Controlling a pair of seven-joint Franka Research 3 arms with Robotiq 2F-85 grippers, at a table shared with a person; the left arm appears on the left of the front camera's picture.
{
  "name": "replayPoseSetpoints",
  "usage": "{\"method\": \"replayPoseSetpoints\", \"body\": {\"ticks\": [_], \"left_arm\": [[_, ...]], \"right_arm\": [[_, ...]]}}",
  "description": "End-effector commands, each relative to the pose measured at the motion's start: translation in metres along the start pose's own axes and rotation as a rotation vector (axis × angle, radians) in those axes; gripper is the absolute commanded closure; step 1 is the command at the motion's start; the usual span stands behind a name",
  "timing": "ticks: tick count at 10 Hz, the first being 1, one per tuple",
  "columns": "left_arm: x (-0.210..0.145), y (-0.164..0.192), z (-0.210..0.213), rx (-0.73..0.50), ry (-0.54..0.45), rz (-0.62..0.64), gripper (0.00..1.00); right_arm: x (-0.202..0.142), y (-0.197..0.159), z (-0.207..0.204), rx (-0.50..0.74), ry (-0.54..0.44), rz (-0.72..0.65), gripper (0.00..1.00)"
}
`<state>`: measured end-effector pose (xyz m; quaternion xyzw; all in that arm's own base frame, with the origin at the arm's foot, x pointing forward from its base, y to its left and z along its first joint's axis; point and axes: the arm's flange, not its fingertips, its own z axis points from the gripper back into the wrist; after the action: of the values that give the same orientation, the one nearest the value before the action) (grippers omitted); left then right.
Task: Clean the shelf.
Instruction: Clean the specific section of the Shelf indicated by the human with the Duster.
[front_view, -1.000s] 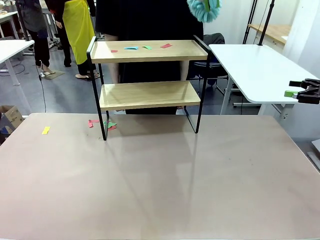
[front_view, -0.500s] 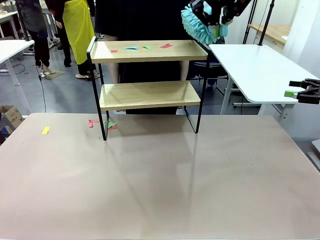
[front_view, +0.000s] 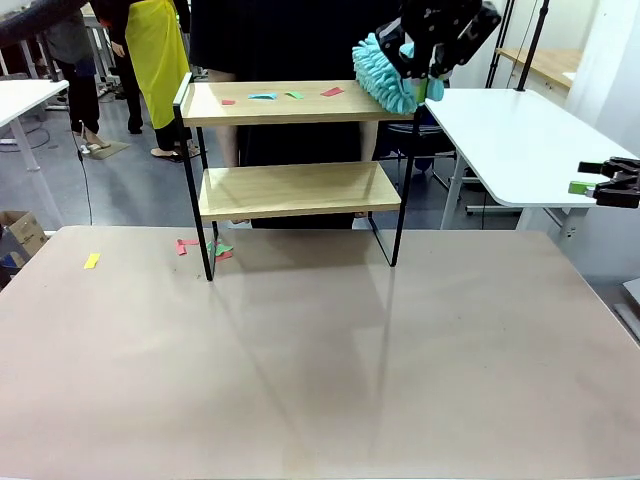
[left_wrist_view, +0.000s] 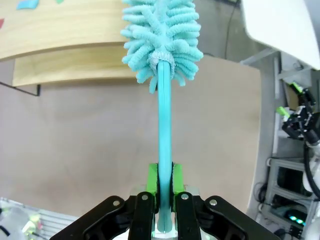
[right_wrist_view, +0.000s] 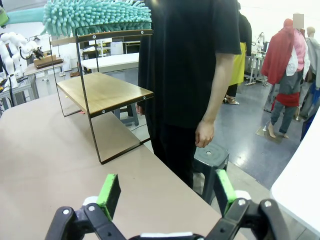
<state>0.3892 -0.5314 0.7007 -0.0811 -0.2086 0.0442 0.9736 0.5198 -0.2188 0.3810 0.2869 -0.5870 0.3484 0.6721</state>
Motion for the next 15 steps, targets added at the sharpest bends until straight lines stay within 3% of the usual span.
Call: {"method": "replayPoseSetpoints", "body": {"ticks": [1,5,9,12,15], "left_arm": [[0.008,0.006,-0.001,0.024,0.079,-0.022,0.87],[0.012,0.052,-0.006,0.097,0.164,-0.044,0.87],[0.009,0.126,-0.004,0.266,0.200,-0.016,0.87],[-0.004,0.180,0.006,0.463,0.186,-0.013,0.87],[-0.016,0.203,0.048,0.594,0.083,-0.019,0.87]], "right_arm": [[0.006,0.000,-0.002,-0.011,0.018,-0.010,0.00],[0.006,0.000,-0.002,-0.011,0.018,-0.010,0.00],[0.006,0.000,-0.002,-0.011,0.018,-0.010,0.00],[0.006,0.000,-0.002,-0.011,0.018,-0.010,0.00],[0.006,0.000,-0.002,-0.011,0.018,-0.010,0.00]]}}
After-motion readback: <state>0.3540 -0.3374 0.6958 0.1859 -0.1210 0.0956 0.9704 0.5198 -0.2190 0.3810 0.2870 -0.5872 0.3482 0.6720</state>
